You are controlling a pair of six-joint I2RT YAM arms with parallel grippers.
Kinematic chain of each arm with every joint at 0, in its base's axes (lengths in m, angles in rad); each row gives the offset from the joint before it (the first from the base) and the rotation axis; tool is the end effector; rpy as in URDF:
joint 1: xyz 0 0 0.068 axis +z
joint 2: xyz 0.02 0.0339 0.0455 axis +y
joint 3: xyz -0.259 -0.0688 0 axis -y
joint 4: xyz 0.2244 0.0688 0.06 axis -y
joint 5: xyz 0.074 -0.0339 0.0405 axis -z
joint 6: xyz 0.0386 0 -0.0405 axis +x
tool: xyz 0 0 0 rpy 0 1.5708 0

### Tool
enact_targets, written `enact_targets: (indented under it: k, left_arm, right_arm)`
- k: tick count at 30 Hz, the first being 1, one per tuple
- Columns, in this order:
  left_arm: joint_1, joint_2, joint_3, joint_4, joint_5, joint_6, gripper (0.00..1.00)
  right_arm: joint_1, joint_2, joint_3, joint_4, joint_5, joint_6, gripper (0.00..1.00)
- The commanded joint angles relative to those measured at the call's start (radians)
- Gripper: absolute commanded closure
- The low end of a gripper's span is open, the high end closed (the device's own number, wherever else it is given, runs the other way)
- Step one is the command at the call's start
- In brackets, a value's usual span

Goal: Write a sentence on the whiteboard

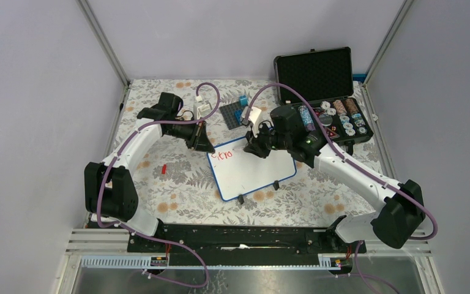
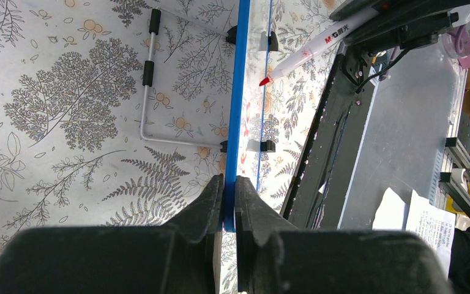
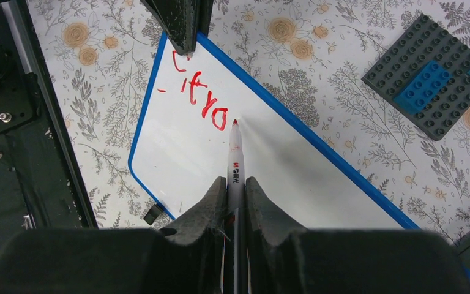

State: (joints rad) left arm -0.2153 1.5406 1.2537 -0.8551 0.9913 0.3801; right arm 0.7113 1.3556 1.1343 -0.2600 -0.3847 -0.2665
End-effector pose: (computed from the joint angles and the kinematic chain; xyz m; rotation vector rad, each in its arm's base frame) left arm 0.2705 -0.0922 0.2799 0.9624 2.1850 -1.2352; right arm 0.2133 0.2030 0.3250 -1.1857 1.7097 0.6687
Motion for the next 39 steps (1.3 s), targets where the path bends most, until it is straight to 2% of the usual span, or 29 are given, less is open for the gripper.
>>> enact_targets:
  k: [1, 25, 39]
  left_arm:
    - [-0.004, -0.022, -0.006, 0.021, -0.002, 0.008, 1.0]
    - [-0.004, -0.022, -0.005, 0.02, -0.003, 0.006, 1.0]
    - [-0.006, -0.024, -0.003, 0.02, -0.002, 0.005, 1.0]
  right_arm:
    - [-0.007, 0.009, 0.007, 0.028, 0.012, -0.01, 1.0]
    - [-0.006, 0.001, -0.039, 0.014, 0.0, -0.009, 1.0]
    - [-0.008, 0.022, 0.02, 0.023, 0.041, 0.0, 1.0]
